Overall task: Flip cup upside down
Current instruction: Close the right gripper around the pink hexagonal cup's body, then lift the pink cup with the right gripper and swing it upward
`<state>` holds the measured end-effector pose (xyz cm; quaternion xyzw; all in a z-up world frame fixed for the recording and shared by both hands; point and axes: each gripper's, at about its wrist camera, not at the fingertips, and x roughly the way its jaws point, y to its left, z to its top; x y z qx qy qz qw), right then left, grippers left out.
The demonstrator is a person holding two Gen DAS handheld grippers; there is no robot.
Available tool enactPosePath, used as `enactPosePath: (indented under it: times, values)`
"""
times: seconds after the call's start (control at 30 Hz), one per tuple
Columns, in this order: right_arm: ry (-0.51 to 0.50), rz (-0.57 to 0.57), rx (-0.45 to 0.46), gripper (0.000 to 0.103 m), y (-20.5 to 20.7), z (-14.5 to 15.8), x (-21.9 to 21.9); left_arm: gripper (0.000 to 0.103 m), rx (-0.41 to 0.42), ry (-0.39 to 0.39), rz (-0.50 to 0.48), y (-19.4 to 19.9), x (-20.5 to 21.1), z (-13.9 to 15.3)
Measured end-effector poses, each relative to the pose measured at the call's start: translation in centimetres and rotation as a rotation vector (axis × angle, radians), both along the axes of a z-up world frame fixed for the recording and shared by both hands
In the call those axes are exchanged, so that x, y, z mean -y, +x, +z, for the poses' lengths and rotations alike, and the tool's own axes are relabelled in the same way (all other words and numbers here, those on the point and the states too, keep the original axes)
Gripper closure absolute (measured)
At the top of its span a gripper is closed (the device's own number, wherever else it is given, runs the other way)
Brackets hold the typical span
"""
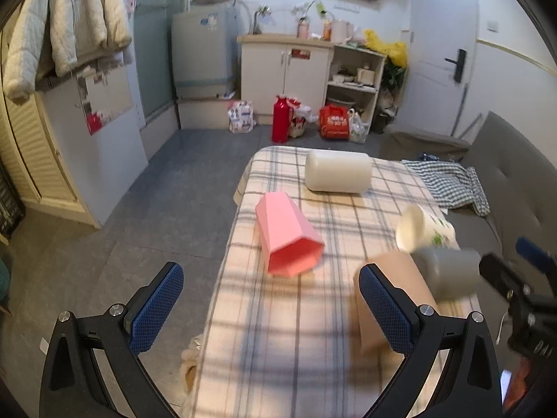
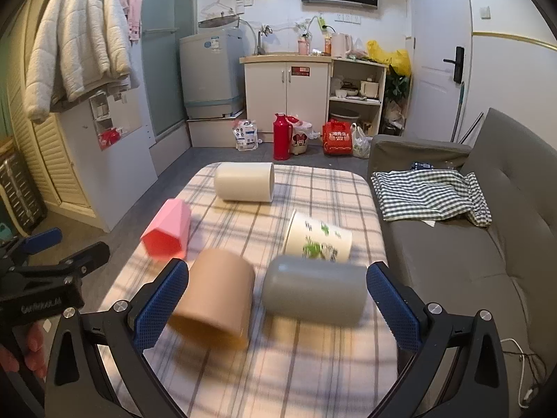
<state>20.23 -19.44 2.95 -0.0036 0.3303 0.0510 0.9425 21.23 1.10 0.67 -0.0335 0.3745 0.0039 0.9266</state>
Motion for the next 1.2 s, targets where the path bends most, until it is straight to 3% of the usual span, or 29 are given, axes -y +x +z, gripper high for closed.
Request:
enactPosePath:
  times: [0.1, 0.33, 0.6, 0.7, 0.73, 0.93, 1.2]
  values:
    - [-0.004, -0.004, -0.033, 0.0, 2.7, -1.1, 0.0, 0.0, -0.046, -0.022, -0.002, 3.1, 0.1, -1.2]
    - [-0.01, -0.023, -0.048, 0.0, 6.4, -3.5, 0.1, 0.001, -0.123, 0.013, -0.021, 8.2, 1.3, -4.5]
    - [0.006, -0.03, -0.056, 0.0, 7.9, -4.5, 0.6, 0.005, -0.228, -0.077, -0.029, 10.6, 0.9, -7.2]
    - [0.008, -0.032, -0.061, 0.0, 7.7, -4.5, 0.9, 0.03, -0.252, -0.068, -0.04, 10.9, 1.3, -7.6]
    - [0.005, -0.033, -0.062, 0.0, 7.7, -4.4, 1.0, 0.03, -0.258, -0.065, -0.04, 10.9, 1.4, -7.6]
    - [0.013, -0.047, -0.041, 0.0, 6.4, -2.8, 1.7, 0.032, -0.233, -0.042, -0.05, 8.9, 1.3, -6.3]
    - [-0.016, -0.034, 0.002, 0.0, 1.3, 0.8, 2.1, 0.032, -0.231, -0.022, -0.089, 0.7, 1.5, -4.5]
